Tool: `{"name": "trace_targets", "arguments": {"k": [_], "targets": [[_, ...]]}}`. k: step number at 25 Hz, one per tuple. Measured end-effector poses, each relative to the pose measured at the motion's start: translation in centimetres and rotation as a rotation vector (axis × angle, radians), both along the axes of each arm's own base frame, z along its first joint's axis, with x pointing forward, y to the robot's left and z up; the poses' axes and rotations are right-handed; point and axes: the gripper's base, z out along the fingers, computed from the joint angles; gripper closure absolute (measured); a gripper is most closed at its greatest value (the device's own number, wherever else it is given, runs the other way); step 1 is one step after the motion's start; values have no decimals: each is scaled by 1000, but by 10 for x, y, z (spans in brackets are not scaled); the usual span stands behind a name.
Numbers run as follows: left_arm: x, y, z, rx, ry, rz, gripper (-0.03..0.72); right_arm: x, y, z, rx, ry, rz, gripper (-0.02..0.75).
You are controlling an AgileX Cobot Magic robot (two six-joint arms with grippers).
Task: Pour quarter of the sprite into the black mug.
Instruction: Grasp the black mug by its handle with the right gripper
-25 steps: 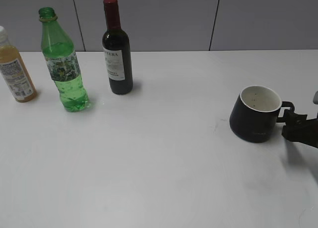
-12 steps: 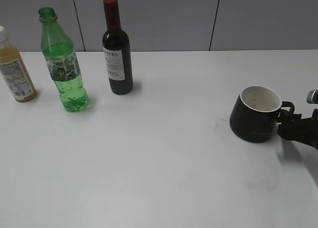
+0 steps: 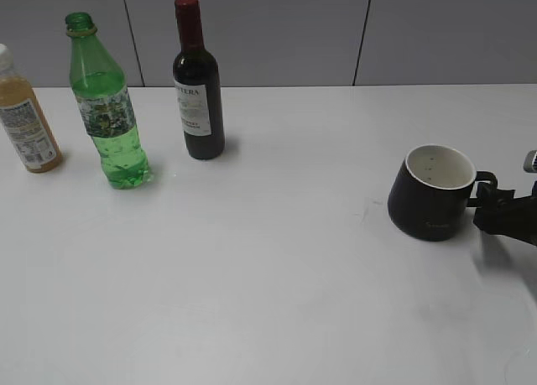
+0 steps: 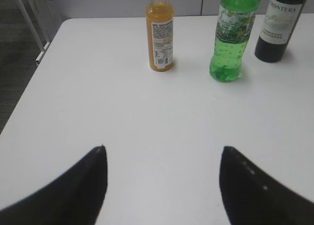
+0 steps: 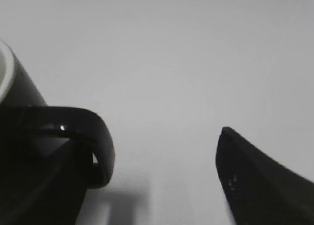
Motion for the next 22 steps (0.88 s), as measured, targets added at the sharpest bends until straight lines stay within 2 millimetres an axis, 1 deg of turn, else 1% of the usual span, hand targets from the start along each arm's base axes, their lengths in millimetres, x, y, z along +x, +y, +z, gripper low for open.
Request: {"name": "trace_targets", "arguments": {"k": [4, 8, 14, 22], "targets": [[0, 0, 0, 0, 0, 0, 146, 0, -2, 0, -5, -1, 12, 144], [0, 0, 0, 0, 0, 0, 146, 7, -2, 0, -7, -15, 27, 144], [0, 0, 0, 0, 0, 0, 146, 17, 1, -11, 5, 1, 57, 145], [0, 0, 0, 0, 0, 0, 146, 26, 1, -13, 6, -16, 59, 146]]}}
